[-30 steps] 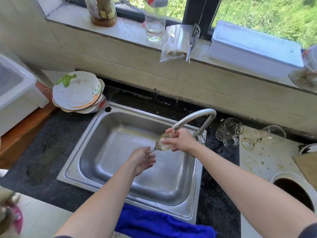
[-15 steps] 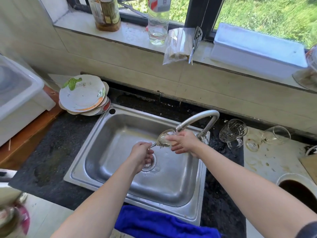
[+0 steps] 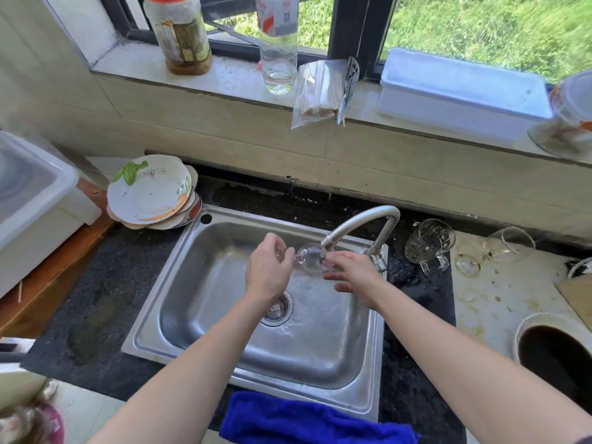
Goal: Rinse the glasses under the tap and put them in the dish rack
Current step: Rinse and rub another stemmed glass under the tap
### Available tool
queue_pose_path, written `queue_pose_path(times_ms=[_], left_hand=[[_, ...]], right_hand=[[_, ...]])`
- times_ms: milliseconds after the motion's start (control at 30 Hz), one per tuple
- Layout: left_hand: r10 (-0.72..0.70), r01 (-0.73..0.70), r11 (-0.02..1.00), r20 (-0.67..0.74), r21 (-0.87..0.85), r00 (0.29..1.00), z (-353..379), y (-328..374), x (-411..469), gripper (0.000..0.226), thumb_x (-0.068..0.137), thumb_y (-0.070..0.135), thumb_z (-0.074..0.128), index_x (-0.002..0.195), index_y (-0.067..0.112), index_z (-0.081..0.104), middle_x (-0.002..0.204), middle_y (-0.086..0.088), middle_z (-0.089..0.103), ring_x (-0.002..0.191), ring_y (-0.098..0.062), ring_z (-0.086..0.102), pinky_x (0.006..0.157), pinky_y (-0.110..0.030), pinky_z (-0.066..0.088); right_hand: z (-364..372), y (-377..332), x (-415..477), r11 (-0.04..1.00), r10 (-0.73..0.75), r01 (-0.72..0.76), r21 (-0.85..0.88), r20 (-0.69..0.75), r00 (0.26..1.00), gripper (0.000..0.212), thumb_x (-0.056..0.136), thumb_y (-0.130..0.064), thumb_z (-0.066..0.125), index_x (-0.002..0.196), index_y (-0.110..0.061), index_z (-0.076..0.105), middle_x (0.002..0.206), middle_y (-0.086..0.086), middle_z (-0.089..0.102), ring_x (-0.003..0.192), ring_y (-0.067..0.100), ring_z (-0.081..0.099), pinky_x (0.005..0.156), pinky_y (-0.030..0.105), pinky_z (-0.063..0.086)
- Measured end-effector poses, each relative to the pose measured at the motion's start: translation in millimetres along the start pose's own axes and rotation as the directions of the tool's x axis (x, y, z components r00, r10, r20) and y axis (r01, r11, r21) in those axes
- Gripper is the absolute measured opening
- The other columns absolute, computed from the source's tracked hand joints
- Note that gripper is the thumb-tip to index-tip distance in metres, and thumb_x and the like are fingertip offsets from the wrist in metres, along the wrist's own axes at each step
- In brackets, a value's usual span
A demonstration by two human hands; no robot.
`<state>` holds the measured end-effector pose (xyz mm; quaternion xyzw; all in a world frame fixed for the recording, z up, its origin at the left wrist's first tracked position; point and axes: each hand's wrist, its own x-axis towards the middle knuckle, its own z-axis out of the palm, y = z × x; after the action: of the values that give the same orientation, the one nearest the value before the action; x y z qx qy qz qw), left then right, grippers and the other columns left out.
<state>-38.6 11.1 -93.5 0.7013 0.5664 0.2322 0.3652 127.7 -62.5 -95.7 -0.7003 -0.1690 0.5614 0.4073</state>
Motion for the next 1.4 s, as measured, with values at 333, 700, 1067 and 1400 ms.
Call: queue_pose_path(times_ms=[333,700,1067,1400], left_hand=[[-0.585,0.841,0.386,0.605,-0.378,0.540,57,-43,22,0.006,0.093,0.010,0.054,0.089,0.005,0.056,0.069,-0.009,0.046,0.048,-0.017,0.051,0.052,-0.031,0.055],[-0.494,0.688,0.327,0.504,-0.648,0.709,70,-22,50,0.019,0.097,0.005,0.049,0.113,0.000,0.058,0.079,-0.010,0.065,0.065,-0.018,0.059,0.057,-0.030,0.050],[-0.473,0.644,0.365,0.462,-0.672,0.750,56,-25,61,0.019,0.095,0.001,0.051,0.112,-0.004,0.057,0.084,-0.015,0.062,0.071,-0.017,0.064,0.048,-0.023,0.056],[-0.443,0.633,0.553,0.452,-0.542,0.774,44,-26,69,0.012,0.092,0.009,0.060,0.101,0.000,0.060,0.080,-0.013,0.065,0.059,-0.018,0.062,0.058,-0.028,0.054]], right_hand=[[6,-10,-24,0.652,-0.396,0.396,-0.647,0.154,0.905,0.010,0.092,-0.027,0.062,0.098,-0.025,0.070,0.082,-0.015,0.063,0.073,0.004,0.056,0.066,0.021,0.045],[3,5,-22,0.190,-0.323,0.465,-0.864,0.393,0.861,0.046,0.097,-0.025,0.044,0.143,-0.026,0.044,0.151,-0.011,0.037,0.131,0.021,0.043,0.099,0.042,0.044],[-7,11,-19,0.194,-0.348,0.544,-0.817,0.461,0.816,0.045,0.096,-0.020,0.046,0.140,-0.029,0.049,0.149,-0.013,0.041,0.133,0.015,0.042,0.100,0.040,0.044],[-14,19,-11,0.075,-0.478,0.580,-0.811,0.481,0.735,0.035,0.095,-0.024,0.054,0.129,-0.021,0.058,0.132,-0.001,0.053,0.116,0.024,0.049,0.079,0.047,0.053]])
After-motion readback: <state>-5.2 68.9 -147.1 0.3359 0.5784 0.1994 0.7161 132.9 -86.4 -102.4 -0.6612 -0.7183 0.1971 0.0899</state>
